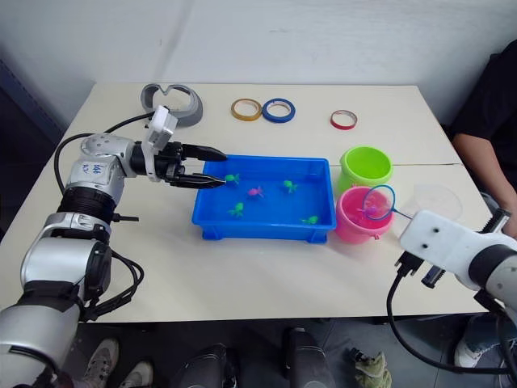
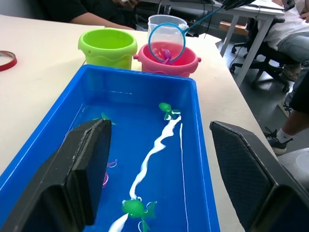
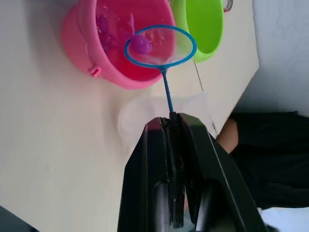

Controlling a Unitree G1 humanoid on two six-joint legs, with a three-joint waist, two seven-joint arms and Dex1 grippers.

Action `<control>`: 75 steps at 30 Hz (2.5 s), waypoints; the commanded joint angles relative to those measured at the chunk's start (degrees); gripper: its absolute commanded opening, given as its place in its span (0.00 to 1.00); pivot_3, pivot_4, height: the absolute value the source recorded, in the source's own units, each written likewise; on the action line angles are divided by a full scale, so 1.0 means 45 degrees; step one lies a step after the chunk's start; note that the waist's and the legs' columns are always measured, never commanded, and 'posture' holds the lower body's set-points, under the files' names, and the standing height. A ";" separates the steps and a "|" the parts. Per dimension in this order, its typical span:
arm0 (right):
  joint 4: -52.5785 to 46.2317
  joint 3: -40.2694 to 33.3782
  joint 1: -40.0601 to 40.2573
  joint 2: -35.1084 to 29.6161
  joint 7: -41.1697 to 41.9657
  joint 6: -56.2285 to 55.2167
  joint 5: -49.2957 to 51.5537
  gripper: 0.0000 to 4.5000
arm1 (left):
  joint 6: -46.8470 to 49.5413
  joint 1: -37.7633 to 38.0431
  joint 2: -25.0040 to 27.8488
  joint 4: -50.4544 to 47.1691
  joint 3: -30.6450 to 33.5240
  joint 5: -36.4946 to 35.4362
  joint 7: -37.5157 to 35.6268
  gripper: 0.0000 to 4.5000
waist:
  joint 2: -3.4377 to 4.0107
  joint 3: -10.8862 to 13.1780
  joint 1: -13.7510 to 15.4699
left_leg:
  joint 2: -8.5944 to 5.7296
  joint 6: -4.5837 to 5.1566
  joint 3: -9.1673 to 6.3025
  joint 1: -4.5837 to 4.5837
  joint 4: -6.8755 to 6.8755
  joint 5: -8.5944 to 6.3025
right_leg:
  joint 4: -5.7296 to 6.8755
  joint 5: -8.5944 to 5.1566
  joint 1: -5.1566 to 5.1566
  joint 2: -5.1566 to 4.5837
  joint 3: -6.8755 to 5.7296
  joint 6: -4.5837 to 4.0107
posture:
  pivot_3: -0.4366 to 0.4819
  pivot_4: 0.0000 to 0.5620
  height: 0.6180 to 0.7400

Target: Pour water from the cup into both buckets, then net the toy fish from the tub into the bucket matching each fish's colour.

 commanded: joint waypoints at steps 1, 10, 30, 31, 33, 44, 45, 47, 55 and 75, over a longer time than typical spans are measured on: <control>-0.0380 0.0094 0.0749 -0.0074 -0.0292 -0.2231 -0.2836 0.00 | -0.0234 -0.0259 0.0040 -0.0128 0.0171 0.0036 -0.0230 0.80 | 0.0000 0.0000 0.0009 | 0.0000 -0.0002 0.0000 0.0000 0.0000 0.0001 | 0.0001 0.0000 0.0000 0.0002 0.0001 0.0000 | 0.48 0.27 0.89; 0.0478 0.0153 0.1462 0.1920 -0.1139 -0.6752 -0.7035 0.00 | -0.0257 -0.0130 0.0112 -0.0184 0.0208 0.0015 -0.0292 0.80 | 0.0000 0.0000 -0.0016 | 0.0011 -0.0043 0.0046 0.0020 0.0002 0.0024 | 0.0010 0.0001 0.0016 0.0045 0.0028 0.0005 | 0.48 0.27 0.89; 0.1427 -0.0941 0.1043 0.4448 -0.1928 -1.2333 -1.1346 0.00 | -0.0341 0.0202 0.0028 -0.0658 -0.0355 0.0218 -0.0780 0.80 | 0.0000 -0.0001 -0.0054 | 0.0023 -0.0077 0.0120 0.0053 0.0001 0.0047 | 0.0053 -0.0002 0.0016 0.0071 0.0058 -0.0004 | 0.48 0.27 0.89; 0.1377 -0.0953 0.1092 0.4631 -0.1985 -1.2452 -1.1568 0.00 | -0.0366 0.0189 0.0033 -0.0632 -0.0355 0.0223 -0.0779 0.80 | 0.0000 -0.0001 -0.0053 | 0.0023 -0.0077 0.0120 0.0053 0.0001 0.0047 | 0.0054 -0.0002 0.0016 0.0071 0.0059 -0.0004 | 0.48 0.27 0.89; 0.1291 -0.1027 0.1233 0.4986 -0.2101 -1.2748 -1.1961 0.00 | -0.0435 0.0159 0.0037 -0.0555 -0.0354 0.0245 -0.0763 0.80 | 0.0000 -0.0001 -0.0052 | 0.0024 -0.0077 0.0119 0.0053 0.0001 0.0047 | 0.0056 -0.0003 0.0016 0.0072 0.0057 -0.0006 | 0.48 0.27 0.89; 0.1001 -0.1015 0.0760 0.6145 -0.2211 -1.3376 -1.2784 0.00 | -0.0516 0.0154 -0.0026 -0.0486 -0.0362 0.0225 -0.0836 0.80 | -0.0001 -0.0001 -0.0063 | 0.0020 -0.0093 0.0129 0.0080 0.0004 0.0059 | 0.0107 -0.0013 0.0017 0.0069 0.0071 -0.0023 | 0.48 0.27 0.89; 0.1013 -0.1045 0.0685 0.6158 -0.2253 -1.3404 -1.2808 0.00 | -0.0533 0.0149 -0.0042 -0.0477 -0.0369 0.0234 -0.0823 0.80 | -0.0001 -0.0001 -0.0069 | 0.0019 -0.0095 0.0129 0.0086 0.0004 0.0061 | 0.0113 -0.0015 0.0017 0.0069 0.0072 -0.0027 | 0.48 0.27 0.89; 0.0982 -0.1025 0.0678 0.6265 -0.2289 -1.3494 -1.2792 0.00 | -0.0515 0.0131 -0.0063 -0.0470 -0.0355 0.0225 -0.0794 0.80 | -0.0001 -0.0001 -0.0065 | 0.0019 -0.0099 0.0128 0.0091 0.0005 0.0064 | 0.0123 -0.0018 0.0018 0.0069 0.0075 -0.0033 | 0.48 0.27 0.89; 0.0820 -0.0981 0.1009 0.7031 -0.2619 -1.3932 -1.3007 0.00 | -0.0399 0.0235 -0.0047 -0.0657 -0.0329 0.0162 -0.0825 0.80 | -0.0004 -0.0003 -0.0072 | 0.0021 -0.0118 0.0121 0.0103 0.0004 0.0075 | 0.0147 -0.0030 0.0018 0.0070 0.0072 -0.0053 | 0.48 0.27 0.89; 0.0324 -0.0172 -0.0577 0.8062 -0.0651 -1.2857 -1.1778 0.00 | -0.0515 0.0256 -0.0001 -0.0572 -0.0209 0.0153 -0.0535 0.80 | -0.0007 -0.0004 -0.0085 | 0.0023 -0.0128 0.0112 0.0223 -0.0016 0.0080 | 0.0162 -0.0043 0.0127 0.0073 0.0074 -0.0077 | 0.48 0.27 0.89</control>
